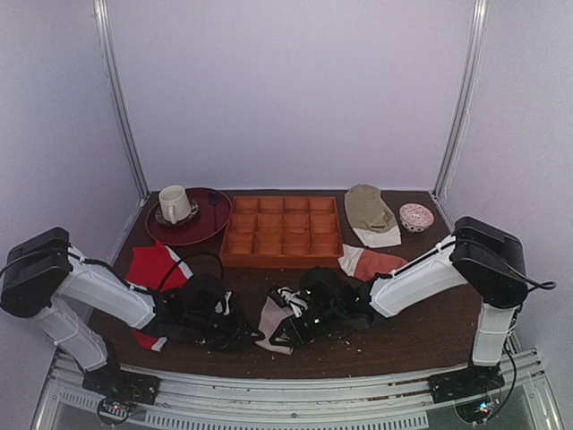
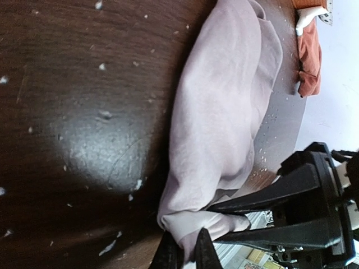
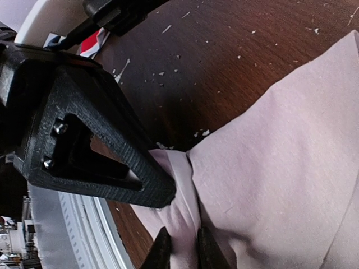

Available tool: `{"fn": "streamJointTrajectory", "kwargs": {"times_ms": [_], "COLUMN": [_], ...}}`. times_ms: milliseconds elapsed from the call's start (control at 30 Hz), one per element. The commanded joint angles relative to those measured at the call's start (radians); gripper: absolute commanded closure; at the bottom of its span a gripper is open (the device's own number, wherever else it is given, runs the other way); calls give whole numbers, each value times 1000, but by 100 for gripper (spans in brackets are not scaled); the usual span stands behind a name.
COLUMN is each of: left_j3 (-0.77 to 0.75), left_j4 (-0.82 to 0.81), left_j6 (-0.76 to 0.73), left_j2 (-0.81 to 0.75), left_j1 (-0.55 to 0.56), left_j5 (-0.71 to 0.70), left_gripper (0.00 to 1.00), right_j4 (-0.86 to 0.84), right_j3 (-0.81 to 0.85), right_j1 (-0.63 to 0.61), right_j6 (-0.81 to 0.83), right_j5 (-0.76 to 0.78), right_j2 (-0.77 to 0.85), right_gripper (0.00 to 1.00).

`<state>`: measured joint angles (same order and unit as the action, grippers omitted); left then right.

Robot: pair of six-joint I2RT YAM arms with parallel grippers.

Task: Roll the underwear
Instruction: Roll the underwear at the center of the board.

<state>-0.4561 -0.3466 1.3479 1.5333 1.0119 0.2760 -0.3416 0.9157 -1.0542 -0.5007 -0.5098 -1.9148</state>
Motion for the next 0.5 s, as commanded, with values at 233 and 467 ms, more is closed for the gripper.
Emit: {"fn": "streamJointTrajectory", "kwargs": {"times_ms": [233,467], "left_j3": [-7,-7], "left_j4": [51,35], "left_j6": [-37,-36], "left_j2": [53,65], "left_j1": [-6,-6], "left_j5": [19,27], "left_gripper": [100,100], "right_j4": [364,332], "right_j3": [78,93], "right_j1": [-97,-162], "right_j6": [261,332], "right_j5": [365,479], "right_j2": [131,152], "right_gripper": [75,72]}}
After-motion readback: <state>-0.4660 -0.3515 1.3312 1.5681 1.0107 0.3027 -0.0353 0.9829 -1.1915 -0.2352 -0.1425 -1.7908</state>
